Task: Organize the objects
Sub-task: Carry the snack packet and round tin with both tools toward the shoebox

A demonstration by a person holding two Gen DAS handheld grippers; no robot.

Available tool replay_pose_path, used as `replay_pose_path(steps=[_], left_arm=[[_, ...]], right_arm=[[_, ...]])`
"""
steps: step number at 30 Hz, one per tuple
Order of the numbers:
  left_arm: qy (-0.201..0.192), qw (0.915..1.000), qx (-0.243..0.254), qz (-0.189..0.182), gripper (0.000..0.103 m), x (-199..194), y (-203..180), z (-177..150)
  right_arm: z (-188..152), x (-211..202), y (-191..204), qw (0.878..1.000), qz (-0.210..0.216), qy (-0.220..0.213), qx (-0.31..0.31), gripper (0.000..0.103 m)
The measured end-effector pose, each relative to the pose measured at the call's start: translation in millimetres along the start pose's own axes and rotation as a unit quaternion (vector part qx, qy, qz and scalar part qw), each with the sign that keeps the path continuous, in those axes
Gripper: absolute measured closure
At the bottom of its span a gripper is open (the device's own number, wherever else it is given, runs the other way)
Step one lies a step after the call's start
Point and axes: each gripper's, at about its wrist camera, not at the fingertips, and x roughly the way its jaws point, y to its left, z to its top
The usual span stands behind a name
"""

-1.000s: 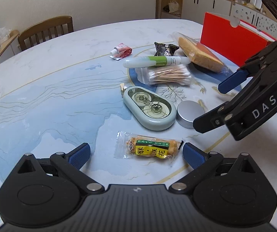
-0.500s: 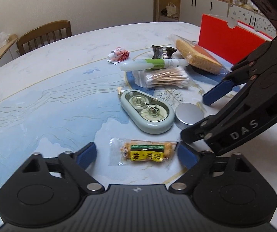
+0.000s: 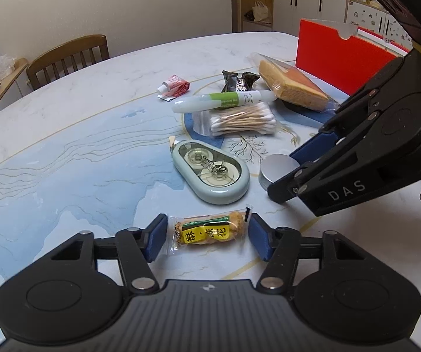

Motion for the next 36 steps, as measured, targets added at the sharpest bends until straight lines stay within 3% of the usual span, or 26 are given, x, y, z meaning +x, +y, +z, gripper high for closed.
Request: replay_pose_path(steps=[9, 15, 24, 36], left_arm=[[0.007, 0.9996, -0.027, -0.009, 0.050, -6.7, -3.8, 5.5], [-0.014, 0.9993, -0.034, -0.012, 0.050, -22.7, -14.0, 20.4], [-0.049, 0.9984, -0.020, -0.021, 0.050, -43.7, -49.7, 60.4], [-0.086, 0.9945, 0.022, -0.055, 0.050, -43.1, -122.0, 128.0]], right_arm=[[-12.7, -26.4, -18.8, 1.000, 0.004, -0.012, 0.025, 0.065], [-19.9, -54.2, -39.5, 0.998, 0.010, -0.028, 0.049, 0.065], [-35.4, -99.3, -82.8, 0.996, 0.021, -0.049, 0.074, 0.065], [-61.6, -154.7, -166.4, 0.991, -0.008, -0.090, 0.101, 0.065]])
